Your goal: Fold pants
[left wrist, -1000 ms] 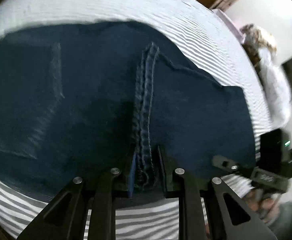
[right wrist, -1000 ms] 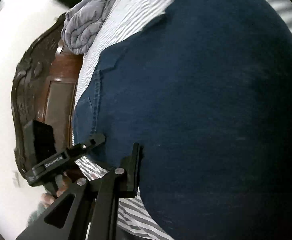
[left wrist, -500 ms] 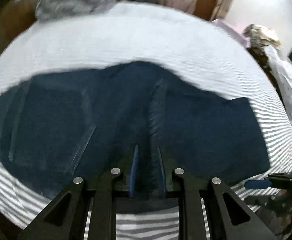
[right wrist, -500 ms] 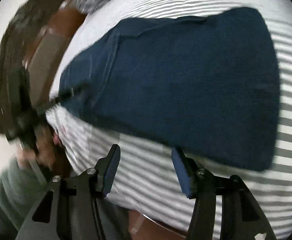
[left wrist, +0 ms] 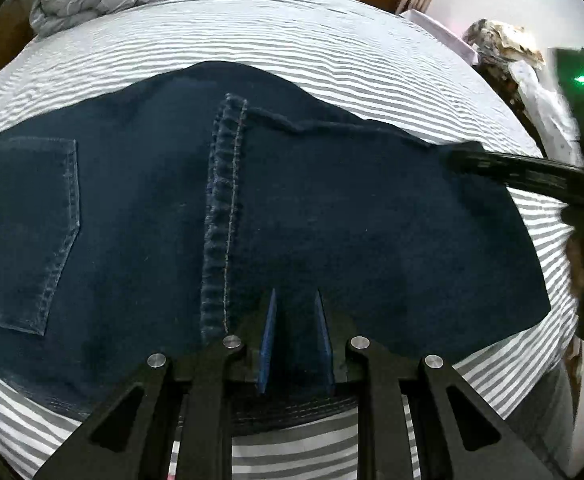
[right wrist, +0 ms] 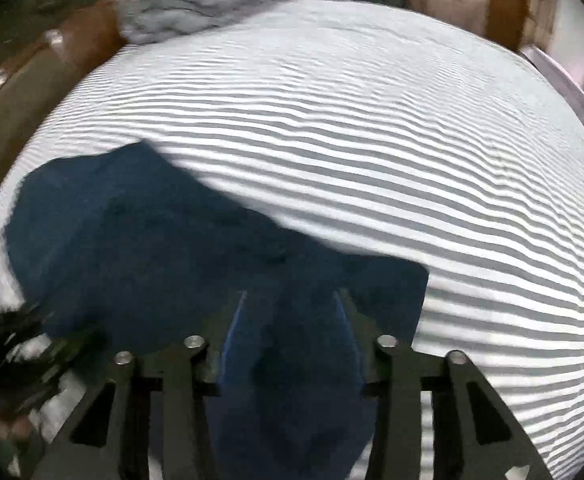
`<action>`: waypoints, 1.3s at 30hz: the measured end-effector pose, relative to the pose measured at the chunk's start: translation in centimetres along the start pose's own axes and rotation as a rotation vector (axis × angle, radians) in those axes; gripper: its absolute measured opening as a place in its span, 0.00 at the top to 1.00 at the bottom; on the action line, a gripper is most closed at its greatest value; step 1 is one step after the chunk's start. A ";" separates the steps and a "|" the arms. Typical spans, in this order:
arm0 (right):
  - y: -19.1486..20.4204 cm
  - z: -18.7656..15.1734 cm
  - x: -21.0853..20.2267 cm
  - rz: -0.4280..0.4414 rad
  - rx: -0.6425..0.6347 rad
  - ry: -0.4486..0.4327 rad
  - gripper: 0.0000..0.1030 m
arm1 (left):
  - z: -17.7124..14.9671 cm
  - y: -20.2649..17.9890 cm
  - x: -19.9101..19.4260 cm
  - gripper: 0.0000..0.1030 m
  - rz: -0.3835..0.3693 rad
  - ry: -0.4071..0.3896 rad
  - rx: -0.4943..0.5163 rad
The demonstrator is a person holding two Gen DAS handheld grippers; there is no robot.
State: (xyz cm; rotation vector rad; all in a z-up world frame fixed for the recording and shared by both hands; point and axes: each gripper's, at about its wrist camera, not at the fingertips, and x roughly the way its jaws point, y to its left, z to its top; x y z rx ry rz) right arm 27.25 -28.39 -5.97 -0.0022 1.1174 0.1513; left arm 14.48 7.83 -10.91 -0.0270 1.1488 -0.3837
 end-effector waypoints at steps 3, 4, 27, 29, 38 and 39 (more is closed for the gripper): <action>-1.4 0.5 3.3 -0.015 0.045 0.048 0.69 | 0.1 -0.1 0.3 0.80 0.002 0.009 0.003; -1.2 0.5 3.3 -0.016 0.041 0.040 0.68 | 0.2 -0.3 0.5 0.80 0.006 0.010 0.006; 1.7 -10.9 -2.5 0.029 -0.097 0.164 0.64 | -0.3 0.2 0.2 0.80 0.008 -0.017 -0.003; 1.8 -10.7 -2.5 0.024 -0.087 0.171 0.64 | -0.3 0.2 0.0 0.80 0.004 -0.022 -0.019; 2.3 -7.6 -3.3 0.055 -0.027 0.239 0.58 | 0.9 5.6 -4.5 0.80 -0.188 -0.106 -0.245; 2.3 -7.3 -3.6 0.058 -0.024 0.231 0.56 | 1.2 7.1 -5.7 0.80 -0.207 -0.136 -0.270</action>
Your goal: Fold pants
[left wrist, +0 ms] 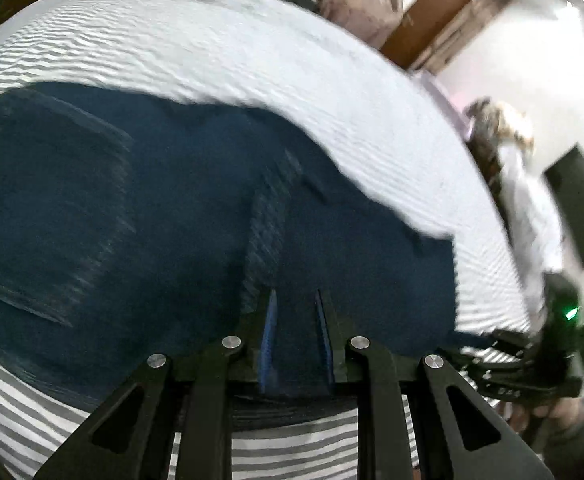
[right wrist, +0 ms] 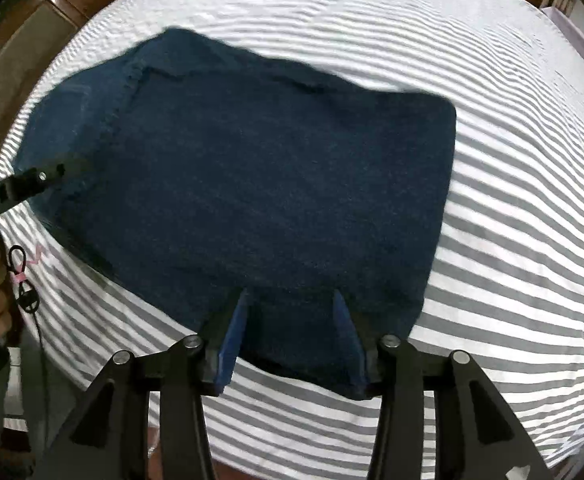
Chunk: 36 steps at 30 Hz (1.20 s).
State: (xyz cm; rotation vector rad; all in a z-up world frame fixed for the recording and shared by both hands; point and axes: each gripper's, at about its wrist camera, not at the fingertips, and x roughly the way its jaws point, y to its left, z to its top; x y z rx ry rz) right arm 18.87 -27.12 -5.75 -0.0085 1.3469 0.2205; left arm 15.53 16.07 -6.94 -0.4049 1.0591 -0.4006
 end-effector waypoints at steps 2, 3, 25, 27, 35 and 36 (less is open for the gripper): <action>0.3 0.7 -1.0 0.003 -0.004 -0.027 0.52 | 1.4 2.1 -2.4 0.79 -0.006 -0.048 -0.029; 0.4 1.1 -1.3 0.007 -0.003 -0.034 0.50 | 1.9 3.2 -3.5 0.79 0.003 -0.071 -0.041; 10.4 6.4 2.1 0.067 -0.110 -0.025 0.50 | -2.2 28.8 -11.8 0.50 -0.189 -0.196 -0.789; 10.6 6.7 2.2 0.063 -0.112 -0.033 0.50 | -2.0 29.3 -11.0 0.50 -0.182 -0.192 -0.824; 11.4 6.7 3.3 0.046 -0.135 -0.034 0.50 | -5.1 30.7 -9.8 0.47 -0.224 -0.216 -0.925; 11.6 6.9 3.6 0.023 -0.135 -0.037 0.50 | -5.4 30.9 -9.8 0.47 -0.228 -0.221 -0.934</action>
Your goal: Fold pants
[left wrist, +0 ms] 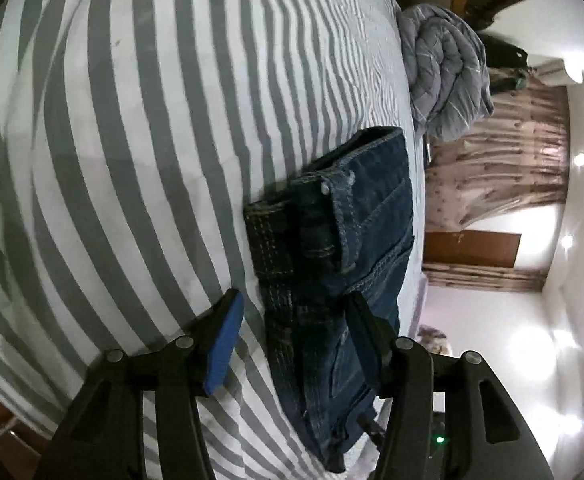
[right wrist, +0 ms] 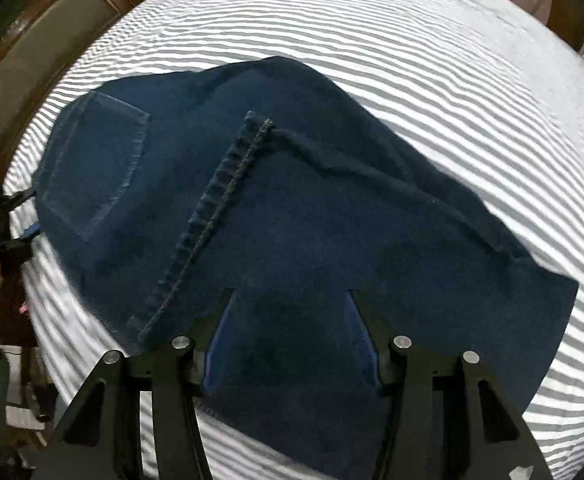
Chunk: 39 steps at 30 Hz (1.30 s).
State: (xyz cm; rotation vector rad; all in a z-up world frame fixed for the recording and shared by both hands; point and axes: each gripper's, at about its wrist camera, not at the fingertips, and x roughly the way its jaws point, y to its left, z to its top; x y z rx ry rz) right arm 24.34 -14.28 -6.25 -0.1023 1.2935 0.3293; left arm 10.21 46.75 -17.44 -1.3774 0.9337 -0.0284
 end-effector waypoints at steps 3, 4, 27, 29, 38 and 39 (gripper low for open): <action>0.4 0.5 1.3 -0.008 0.011 0.026 0.49 | 0.7 -0.1 0.5 0.45 -0.020 -0.025 -0.044; 0.5 0.6 1.7 -0.013 0.010 0.032 0.46 | 1.1 -0.3 0.7 0.45 -0.023 -0.035 -0.060; 3.0 0.6 2.5 -0.067 -0.035 0.008 0.35 | -1.8 -11.5 -1.0 0.73 0.183 -0.170 0.323; 2.3 0.2 1.9 -0.027 -0.015 -0.004 0.35 | -3.2 -13.9 -1.1 0.73 0.182 -0.169 0.397; -3.8 -2.7 -2.9 0.122 0.175 -0.079 0.38 | -14.8 -26.6 1.4 0.73 0.174 -0.131 0.852; -4.8 -3.0 -3.7 0.139 0.205 -0.093 0.38 | -16.7 -27.9 2.2 0.73 0.170 -0.114 0.909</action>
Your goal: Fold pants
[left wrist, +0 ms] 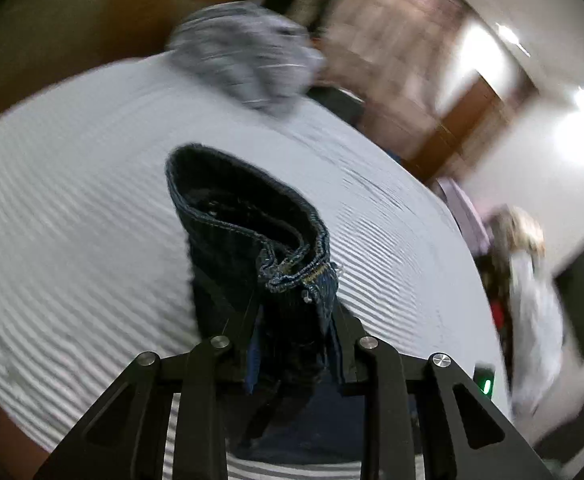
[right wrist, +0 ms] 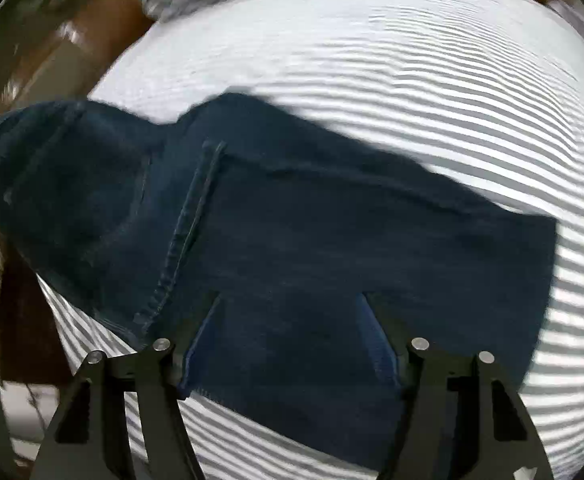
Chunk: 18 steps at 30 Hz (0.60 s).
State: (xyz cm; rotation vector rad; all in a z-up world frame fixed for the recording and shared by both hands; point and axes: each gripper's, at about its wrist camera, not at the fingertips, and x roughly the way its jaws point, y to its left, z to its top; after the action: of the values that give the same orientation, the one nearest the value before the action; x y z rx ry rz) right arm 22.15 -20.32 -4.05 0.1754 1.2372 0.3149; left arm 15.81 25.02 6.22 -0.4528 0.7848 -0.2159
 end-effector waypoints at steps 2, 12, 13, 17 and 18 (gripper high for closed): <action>-1.9 0.0 -2.2 0.012 0.051 -0.040 0.40 | -0.9 -4.3 0.9 0.73 -0.035 0.027 0.092; -10.9 -3.7 -9.1 -0.006 0.205 -0.159 0.39 | -14.4 -19.9 9.5 0.73 -0.197 0.246 0.418; -11.8 -4.5 -8.9 0.008 0.236 -0.153 0.39 | -16.4 -20.5 10.9 0.73 -0.185 0.281 0.439; -14.6 -6.2 -7.7 0.042 0.333 -0.137 0.39 | -22.8 -20.3 16.8 0.73 -0.068 0.390 0.470; -15.5 -6.6 -7.3 0.072 0.364 -0.123 0.39 | -23.2 -20.3 17.1 0.72 -0.065 0.375 0.473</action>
State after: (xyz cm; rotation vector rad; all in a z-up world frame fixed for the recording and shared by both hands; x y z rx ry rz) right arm 15.99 -37.59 -4.23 0.5458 1.1591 0.1356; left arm 10.43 -6.11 -9.42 0.0139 1.0494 -0.5440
